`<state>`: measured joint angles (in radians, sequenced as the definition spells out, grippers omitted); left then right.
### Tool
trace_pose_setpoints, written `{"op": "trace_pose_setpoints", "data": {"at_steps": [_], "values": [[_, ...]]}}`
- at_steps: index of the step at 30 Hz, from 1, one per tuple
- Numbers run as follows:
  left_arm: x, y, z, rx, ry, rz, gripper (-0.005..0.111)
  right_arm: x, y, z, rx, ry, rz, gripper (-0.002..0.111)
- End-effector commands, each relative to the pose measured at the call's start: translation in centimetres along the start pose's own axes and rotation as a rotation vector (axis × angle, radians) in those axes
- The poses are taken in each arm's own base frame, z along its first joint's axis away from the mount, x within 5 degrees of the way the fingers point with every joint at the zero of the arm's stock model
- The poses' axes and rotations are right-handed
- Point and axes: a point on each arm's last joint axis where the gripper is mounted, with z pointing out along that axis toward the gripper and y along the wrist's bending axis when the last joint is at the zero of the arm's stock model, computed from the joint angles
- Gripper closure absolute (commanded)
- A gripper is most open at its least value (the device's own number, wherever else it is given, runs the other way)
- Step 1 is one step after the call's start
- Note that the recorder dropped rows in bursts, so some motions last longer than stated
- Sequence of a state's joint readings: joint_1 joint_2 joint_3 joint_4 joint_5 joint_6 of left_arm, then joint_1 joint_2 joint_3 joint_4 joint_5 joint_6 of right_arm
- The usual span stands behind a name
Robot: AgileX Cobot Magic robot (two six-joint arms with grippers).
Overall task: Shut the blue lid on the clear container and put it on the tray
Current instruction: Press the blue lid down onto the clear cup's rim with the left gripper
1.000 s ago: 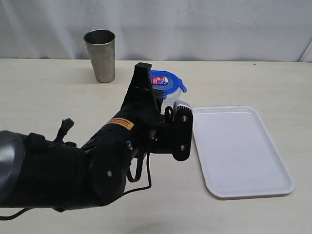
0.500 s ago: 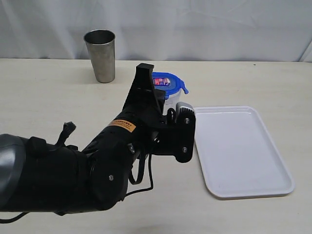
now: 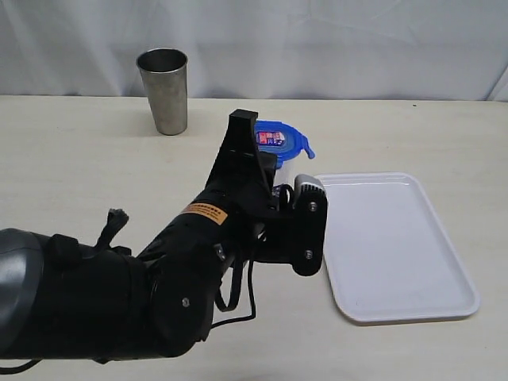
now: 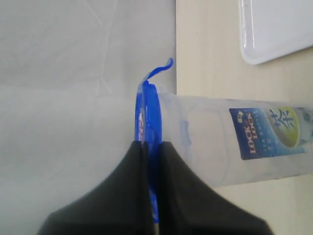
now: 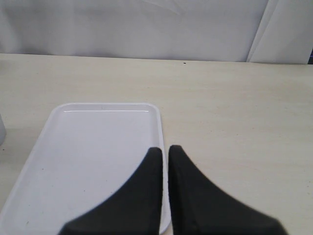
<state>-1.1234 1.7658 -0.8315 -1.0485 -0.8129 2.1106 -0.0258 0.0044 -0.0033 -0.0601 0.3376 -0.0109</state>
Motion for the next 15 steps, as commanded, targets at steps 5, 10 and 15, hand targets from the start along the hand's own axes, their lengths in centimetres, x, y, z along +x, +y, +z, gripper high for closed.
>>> {"op": "trace_pose_setpoints", "data": {"at_steps": [5, 10, 15], "values": [[0.15, -0.06, -0.13, -0.001, 0.023, 0.015, 0.107, 0.11, -0.02, 0.0, 0.006, 0.001, 0.007, 0.104], [0.24, -0.12, -0.13, 0.005, 0.033, 0.004, 0.107, 0.11, -0.02, 0.0, 0.006, 0.001, 0.007, 0.104], [-0.08, -0.63, -0.15, 0.061, -0.003, 0.003, 0.107, 0.11, -0.02, 0.0, 0.006, 0.001, 0.007, 0.104]]}}
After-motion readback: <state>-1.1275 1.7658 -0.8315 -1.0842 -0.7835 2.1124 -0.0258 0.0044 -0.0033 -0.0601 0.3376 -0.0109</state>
